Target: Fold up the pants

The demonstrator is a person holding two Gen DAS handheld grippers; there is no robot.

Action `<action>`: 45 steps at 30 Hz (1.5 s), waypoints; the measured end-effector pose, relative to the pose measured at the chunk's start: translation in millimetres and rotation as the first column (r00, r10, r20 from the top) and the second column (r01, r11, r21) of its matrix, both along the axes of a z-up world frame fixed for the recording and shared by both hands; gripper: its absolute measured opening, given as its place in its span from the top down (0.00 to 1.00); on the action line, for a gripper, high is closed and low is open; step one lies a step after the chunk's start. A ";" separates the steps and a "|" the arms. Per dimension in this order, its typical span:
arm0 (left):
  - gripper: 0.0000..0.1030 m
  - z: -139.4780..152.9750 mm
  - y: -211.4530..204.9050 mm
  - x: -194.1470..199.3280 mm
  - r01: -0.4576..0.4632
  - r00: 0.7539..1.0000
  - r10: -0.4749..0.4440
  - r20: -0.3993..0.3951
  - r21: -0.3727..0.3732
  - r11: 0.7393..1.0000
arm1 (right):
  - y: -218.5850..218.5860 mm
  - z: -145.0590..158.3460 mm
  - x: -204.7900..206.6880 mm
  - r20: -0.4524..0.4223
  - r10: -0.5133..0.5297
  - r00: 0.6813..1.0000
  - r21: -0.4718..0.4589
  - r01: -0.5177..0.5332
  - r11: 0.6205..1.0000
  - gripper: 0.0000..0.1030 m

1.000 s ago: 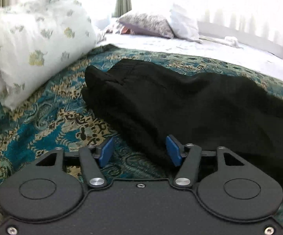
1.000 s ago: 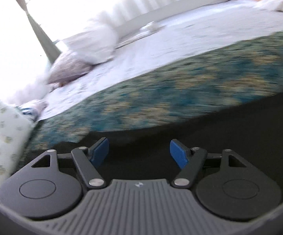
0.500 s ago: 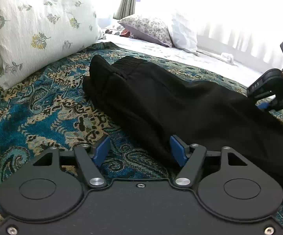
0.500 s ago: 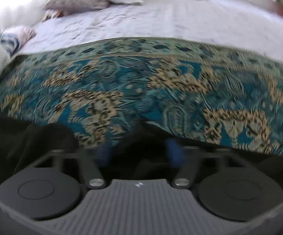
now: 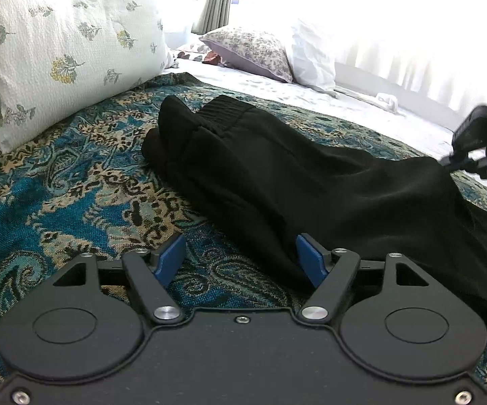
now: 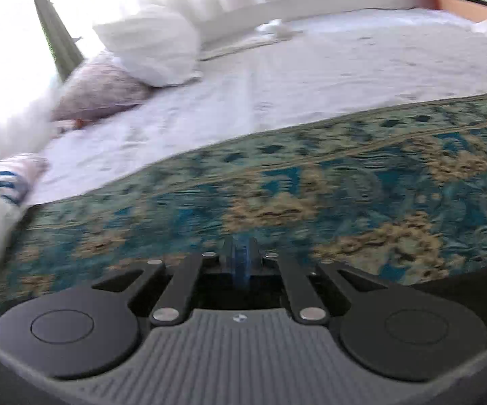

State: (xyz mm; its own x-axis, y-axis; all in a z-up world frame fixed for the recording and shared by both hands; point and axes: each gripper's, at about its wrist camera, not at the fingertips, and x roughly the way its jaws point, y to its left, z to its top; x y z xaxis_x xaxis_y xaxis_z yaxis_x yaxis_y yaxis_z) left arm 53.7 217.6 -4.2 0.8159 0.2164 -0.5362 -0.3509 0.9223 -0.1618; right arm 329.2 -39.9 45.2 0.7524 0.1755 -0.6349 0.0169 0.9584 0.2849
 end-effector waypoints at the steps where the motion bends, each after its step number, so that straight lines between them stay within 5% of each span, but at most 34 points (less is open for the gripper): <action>1: 0.31 -0.1 0.2 -0.2 0.000 1.000 0.000 0.000 0.001 1.000 | -5.7 -0.5 -3.4 0.006 -0.001 1.000 0.007 0.001 1.000 0.78; 2: 0.31 -0.1 0.4 -0.2 0.000 1.000 0.000 0.000 0.001 1.000 | -9.8 -1.4 -7.8 0.020 0.004 1.000 0.028 -0.004 1.000 0.75; 3: 0.31 0.0 0.7 -0.4 0.000 1.000 0.000 0.001 0.000 1.000 | -11.5 -0.5 -12.3 0.036 0.015 0.999 0.045 -0.017 0.999 0.54; 5: 0.29 0.5 2.4 -0.6 0.006 1.000 -0.006 0.006 -0.014 1.000 | -14.4 5.9 -26.2 0.080 0.055 0.995 0.061 -0.060 0.996 0.42; 11: 0.13 16.4 20.3 -2.6 0.038 0.995 -0.024 0.094 -0.157 0.987 | -3.8 12.1 -93.0 0.126 0.279 0.952 -0.134 -0.262 0.956 0.34; 16: 0.02 31.3 33.6 18.5 -0.068 0.991 0.080 0.104 -0.114 0.991 | 5.3 -11.7 -147.0 0.048 0.391 0.919 -0.276 -0.364 0.890 0.30; 22: 0.00 12.3 58.0 62.3 -0.205 0.978 0.197 -0.072 -0.122 0.971 | 18.1 -31.9 -191.5 0.030 0.433 0.901 -0.360 -0.394 0.846 0.27; 26: 0.00 10.5 60.9 74.4 -0.208 0.977 0.202 -0.064 -0.105 0.972 | 20.9 -34.4 -199.5 0.027 0.439 0.898 -0.344 -0.404 0.848 0.25; 27: 0.04 9.6 61.6 77.0 -0.203 0.978 0.197 -0.069 -0.098 0.974 | 21.2 -35.2 -200.5 0.029 0.439 0.898 -0.346 -0.403 0.847 0.25; 29: 0.51 12.4 60.2 77.2 -0.211 0.976 0.207 -0.059 -0.065 0.975 | 20.4 -36.5 -201.3 0.032 0.432 0.901 -0.338 -0.397 0.854 0.24; 31: 0.72 19.7 62.0 72.9 -0.236 0.972 0.234 -0.037 -0.075 0.969 | 18.8 -36.3 -200.5 0.030 0.424 0.905 -0.319 -0.393 0.862 0.23; 34: 0.78 31.1 62.7 58.8 -0.233 0.971 0.237 0.042 -0.083 0.969 | 19.8 -38.2 -199.7 0.027 0.424 0.905 -0.313 -0.395 0.864 0.21; 38: 0.80 24.5 58.9 57.2 -0.266 0.964 0.264 0.035 0.071 0.961 | 21.2 -39.8 -199.2 0.027 0.420 0.907 -0.315 -0.391 0.865 0.19; 41: 0.78 11.1 71.9 60.5 -0.237 0.972 0.237 -0.014 -0.001 0.972 | 18.5 -40.7 -200.5 0.029 0.420 0.907 -0.312 -0.391 0.866 0.14; 45: 0.75 11.1 74.5 60.6 -0.236 0.972 0.236 -0.018 -0.007 0.972 | 5.2 -41.4 -200.0 0.011 0.397 0.918 -0.312 -0.374 0.873 0.07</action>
